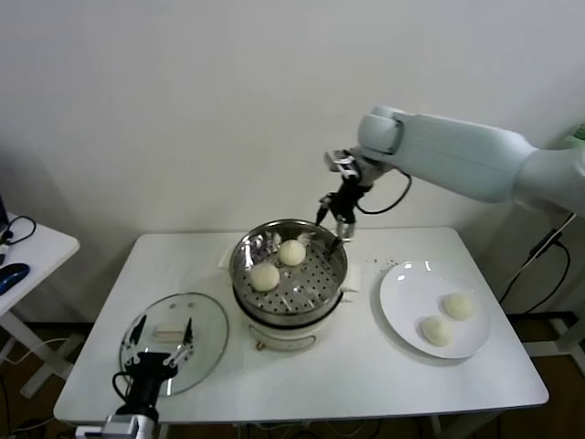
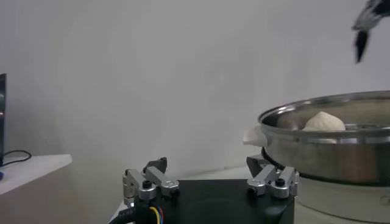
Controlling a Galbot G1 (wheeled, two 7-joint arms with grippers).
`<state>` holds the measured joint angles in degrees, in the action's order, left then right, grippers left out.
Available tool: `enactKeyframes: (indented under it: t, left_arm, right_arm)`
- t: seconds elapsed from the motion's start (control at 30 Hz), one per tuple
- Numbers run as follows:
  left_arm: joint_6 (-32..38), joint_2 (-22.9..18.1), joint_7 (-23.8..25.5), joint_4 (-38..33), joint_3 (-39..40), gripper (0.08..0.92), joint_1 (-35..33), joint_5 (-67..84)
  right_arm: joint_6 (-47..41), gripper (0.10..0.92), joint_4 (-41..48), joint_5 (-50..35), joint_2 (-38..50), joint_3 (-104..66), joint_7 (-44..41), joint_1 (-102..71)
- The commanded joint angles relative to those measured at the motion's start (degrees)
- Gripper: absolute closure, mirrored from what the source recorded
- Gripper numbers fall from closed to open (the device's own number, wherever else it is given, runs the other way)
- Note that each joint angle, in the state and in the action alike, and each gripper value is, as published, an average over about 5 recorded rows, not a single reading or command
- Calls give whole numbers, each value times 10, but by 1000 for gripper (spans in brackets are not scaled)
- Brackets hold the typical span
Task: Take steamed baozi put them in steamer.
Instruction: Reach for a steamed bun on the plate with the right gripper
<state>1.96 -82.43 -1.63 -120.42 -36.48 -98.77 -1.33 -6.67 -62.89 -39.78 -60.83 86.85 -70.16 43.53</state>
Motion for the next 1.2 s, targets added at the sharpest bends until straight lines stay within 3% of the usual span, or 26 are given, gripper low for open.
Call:
enactKeyframes:
  t: [0.03,0.2,0.43,1.2]
  left_arm:
    - [-2,7,18,3,-8,177,0,-12]
    - [-2,5,20,4,-8,177,-1,-17]
    - [1,-2,18,5,-7,177,-8,-24]
    - [5,-6,6,15,-3,177,-16,-27]
  right_arm:
    - [34,203,-91,136,200,-12,-13,-13]
    - [62,203,-82,232,243,-67,-15,-105]
    - [77,203,-61,300,268,-131,-13,-203]
    - [82,203,-26,365,249,-236,24,-360]
